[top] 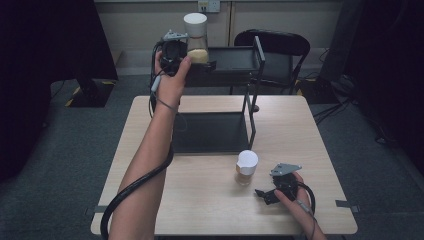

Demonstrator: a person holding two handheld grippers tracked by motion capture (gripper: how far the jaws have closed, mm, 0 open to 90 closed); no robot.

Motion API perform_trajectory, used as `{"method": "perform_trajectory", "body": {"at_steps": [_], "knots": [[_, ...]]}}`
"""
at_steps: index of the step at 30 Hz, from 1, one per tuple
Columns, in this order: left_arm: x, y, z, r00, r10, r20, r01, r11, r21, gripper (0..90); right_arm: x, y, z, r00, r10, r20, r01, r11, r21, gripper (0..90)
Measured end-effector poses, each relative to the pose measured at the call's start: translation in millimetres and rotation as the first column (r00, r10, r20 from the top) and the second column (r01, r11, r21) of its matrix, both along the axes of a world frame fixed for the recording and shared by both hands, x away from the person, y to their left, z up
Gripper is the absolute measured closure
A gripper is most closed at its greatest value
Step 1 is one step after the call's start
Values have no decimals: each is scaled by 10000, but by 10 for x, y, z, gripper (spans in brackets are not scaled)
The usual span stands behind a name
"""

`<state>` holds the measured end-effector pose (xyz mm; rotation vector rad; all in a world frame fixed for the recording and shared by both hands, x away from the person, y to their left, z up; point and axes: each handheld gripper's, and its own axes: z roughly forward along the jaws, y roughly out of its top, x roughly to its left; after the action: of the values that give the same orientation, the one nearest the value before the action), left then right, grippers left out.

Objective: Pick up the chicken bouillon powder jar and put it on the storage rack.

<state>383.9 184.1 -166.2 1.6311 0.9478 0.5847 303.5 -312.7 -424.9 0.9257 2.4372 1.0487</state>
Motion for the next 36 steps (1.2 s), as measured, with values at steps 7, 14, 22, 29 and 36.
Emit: {"method": "perform_trajectory", "body": {"at_steps": [7,14,22,29,36], "knots": [[-58,31,-116,9999,-115,27,115,9998,-130,2,0,0,0,10000,4,3,-4,10000,-7,0],[-103,75,-259,9995,-318,-89,315,9990,-326,2,0,0,1,10000,2,-4,-2,10000,-9,0],[-152,72,-454,9987,-511,70,513,9984,-223,2,0,0,1,10000,2,-4,-2,10000,-10,0],[-184,101,-622,9982,-561,-207,556,9981,-249,9,-1,0,-1,10000,-3,7,3,10000,-1,0],[-244,140,-778,9976,-618,-312,613,9980,-175,9,-11,5,-1,10000,-58,2,58,10000,5,0]]}}
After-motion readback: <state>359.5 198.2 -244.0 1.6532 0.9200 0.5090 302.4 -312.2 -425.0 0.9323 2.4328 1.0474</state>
